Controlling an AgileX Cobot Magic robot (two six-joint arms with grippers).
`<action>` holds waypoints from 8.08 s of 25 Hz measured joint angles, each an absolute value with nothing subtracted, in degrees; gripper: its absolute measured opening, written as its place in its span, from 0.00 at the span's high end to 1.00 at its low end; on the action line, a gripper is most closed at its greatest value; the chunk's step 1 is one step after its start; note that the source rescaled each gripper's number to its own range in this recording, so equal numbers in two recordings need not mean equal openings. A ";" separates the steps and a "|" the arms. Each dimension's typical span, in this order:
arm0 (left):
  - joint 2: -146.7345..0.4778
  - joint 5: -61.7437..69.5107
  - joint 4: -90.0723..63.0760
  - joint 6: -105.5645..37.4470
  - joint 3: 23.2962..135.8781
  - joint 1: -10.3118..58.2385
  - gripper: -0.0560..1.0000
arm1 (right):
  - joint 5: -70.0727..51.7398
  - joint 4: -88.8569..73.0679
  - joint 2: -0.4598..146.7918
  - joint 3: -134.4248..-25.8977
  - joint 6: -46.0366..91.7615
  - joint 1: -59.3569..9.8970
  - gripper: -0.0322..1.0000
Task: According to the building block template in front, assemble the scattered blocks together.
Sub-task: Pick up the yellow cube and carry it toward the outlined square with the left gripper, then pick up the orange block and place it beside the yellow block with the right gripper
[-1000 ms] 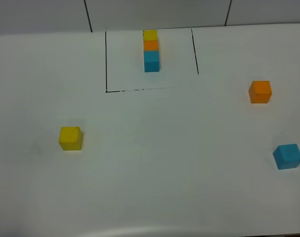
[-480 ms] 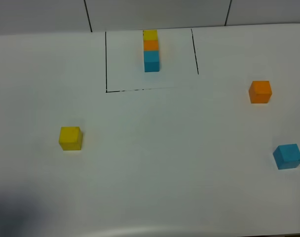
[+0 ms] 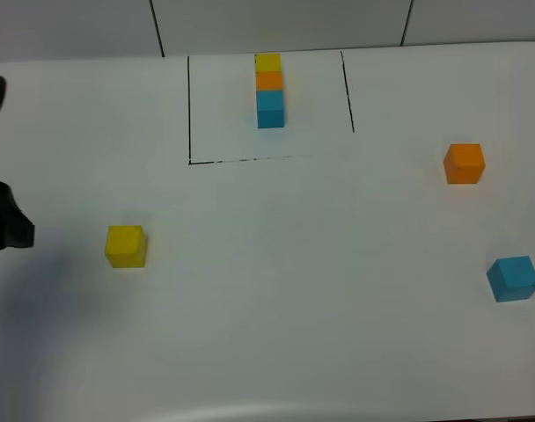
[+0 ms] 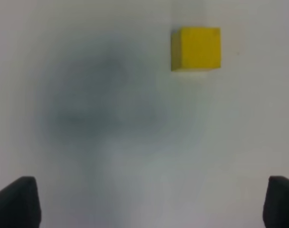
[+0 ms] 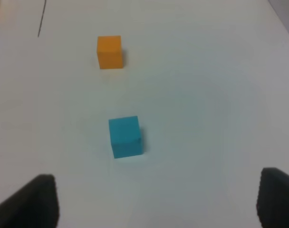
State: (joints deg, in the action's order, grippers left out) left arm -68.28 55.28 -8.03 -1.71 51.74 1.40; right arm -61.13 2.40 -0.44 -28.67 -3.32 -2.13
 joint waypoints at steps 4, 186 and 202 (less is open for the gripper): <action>-77.79 52.19 -4.52 3.35 51.79 7.21 0.04 | -61.13 2.40 -0.44 -28.67 -3.32 -2.13 0.29; -12.11 55.45 7.80 10.64 33.52 11.78 0.13 | -61.13 2.33 -0.44 -28.67 -4.07 -2.13 0.29; 0.23 60.75 1.40 7.38 29.20 11.78 0.20 | -61.13 2.33 -0.44 -28.67 -4.18 -2.13 0.29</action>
